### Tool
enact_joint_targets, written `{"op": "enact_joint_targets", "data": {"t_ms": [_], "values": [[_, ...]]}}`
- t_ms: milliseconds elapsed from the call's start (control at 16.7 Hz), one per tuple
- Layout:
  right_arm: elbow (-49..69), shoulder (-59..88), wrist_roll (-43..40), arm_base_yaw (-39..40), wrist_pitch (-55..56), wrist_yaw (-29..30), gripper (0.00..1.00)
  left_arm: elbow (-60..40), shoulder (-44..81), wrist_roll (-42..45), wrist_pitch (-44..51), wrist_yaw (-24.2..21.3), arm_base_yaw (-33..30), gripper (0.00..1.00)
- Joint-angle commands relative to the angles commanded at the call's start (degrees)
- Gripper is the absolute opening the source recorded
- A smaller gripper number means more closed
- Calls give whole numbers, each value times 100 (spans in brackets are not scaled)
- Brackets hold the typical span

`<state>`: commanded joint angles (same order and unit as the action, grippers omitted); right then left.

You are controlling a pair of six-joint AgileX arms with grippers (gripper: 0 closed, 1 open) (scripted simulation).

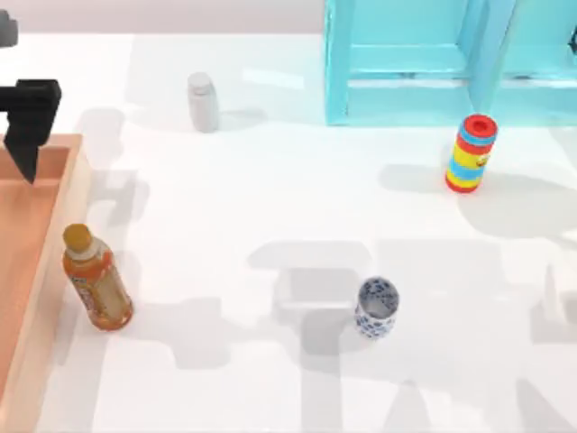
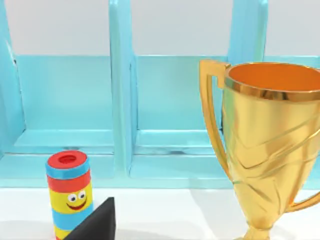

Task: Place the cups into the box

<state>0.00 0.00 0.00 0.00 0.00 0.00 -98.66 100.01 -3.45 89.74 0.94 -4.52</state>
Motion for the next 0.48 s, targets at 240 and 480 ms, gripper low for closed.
{"op": "enact_joint_targets", "data": {"t_ms": [240,480], "values": [[0,0,0,0,0,0,100,-1590,1586,-1934,149,-31,-1985,100],[0,0,0,0,0,0,100,-2962,2912,-3771,157,-89,-3845,100]]}}
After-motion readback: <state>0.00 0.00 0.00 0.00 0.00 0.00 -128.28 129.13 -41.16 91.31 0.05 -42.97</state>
